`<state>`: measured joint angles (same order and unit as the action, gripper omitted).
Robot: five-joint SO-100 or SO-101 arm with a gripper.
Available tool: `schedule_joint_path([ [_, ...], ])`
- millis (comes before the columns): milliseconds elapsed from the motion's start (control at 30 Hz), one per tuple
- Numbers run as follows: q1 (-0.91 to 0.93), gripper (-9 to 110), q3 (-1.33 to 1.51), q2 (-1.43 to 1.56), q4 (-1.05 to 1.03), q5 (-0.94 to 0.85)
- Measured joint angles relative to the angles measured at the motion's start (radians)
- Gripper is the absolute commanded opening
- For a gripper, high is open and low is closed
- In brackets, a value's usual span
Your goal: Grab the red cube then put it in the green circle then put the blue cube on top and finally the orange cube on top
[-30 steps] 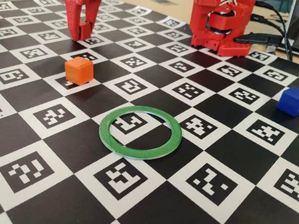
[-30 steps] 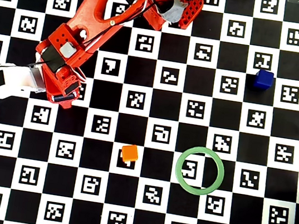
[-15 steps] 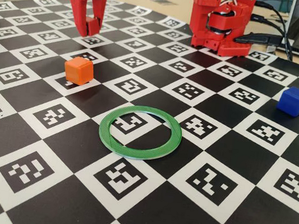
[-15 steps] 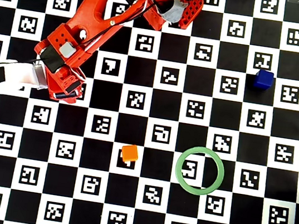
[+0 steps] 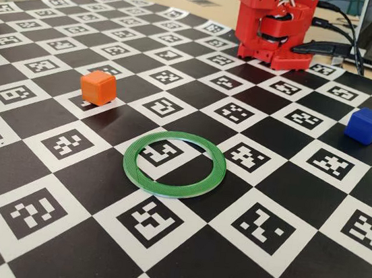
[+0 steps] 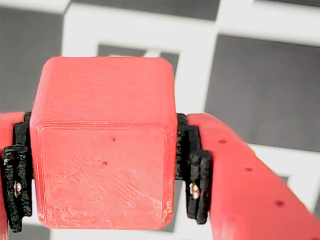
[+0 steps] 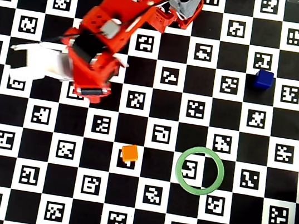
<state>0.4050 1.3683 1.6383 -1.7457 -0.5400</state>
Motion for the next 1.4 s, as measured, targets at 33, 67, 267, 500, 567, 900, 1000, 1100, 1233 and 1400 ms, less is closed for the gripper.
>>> schedule_joint_path([
  [33,-0.040,0,0.000,0.020,0.000,0.055],
  [67,-0.083,0,0.000,0.037,0.000,0.112],
  [267,-0.308,0,-0.034,0.061,0.000,0.393],
  [500,-0.531,-1,-0.063,-0.055,0.080,0.692],
  [567,-0.584,-1,-0.064,-0.107,0.127,0.775],
  [900,-0.739,-1,-0.262,-0.379,0.229,0.989],
  [1000,-0.764,-1,-0.316,-0.439,0.242,1.000],
  [1100,-0.782,-1,-0.357,-0.499,0.249,0.992],
  [1233,-0.788,-1,-0.407,-0.588,0.250,0.962],
  [1400,-0.785,-1,-0.488,-0.675,0.250,0.927],
])
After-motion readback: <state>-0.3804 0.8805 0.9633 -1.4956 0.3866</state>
